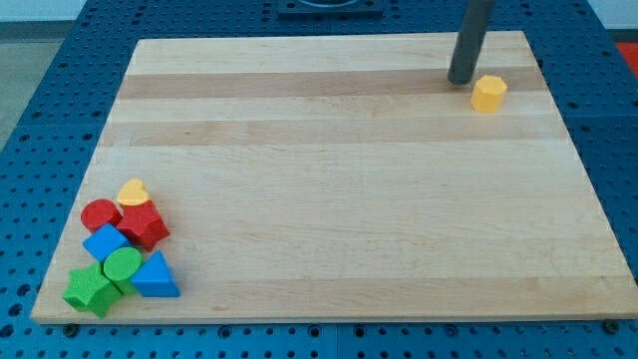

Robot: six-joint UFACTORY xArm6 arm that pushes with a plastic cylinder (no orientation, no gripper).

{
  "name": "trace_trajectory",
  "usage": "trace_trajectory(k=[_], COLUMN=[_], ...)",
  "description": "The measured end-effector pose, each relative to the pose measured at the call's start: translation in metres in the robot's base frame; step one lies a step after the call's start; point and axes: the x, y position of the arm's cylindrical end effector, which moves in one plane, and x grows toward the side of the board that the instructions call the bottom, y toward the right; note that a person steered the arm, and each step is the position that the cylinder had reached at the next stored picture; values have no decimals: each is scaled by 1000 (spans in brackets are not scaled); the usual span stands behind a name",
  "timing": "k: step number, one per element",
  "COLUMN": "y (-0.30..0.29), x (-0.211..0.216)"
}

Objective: Move the yellow hexagon towards center right

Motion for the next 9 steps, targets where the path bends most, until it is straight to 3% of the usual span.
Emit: trace_trajectory(k=[1, 2, 3, 9], y=[10, 67, 74, 8], x=[-40, -11, 3, 41])
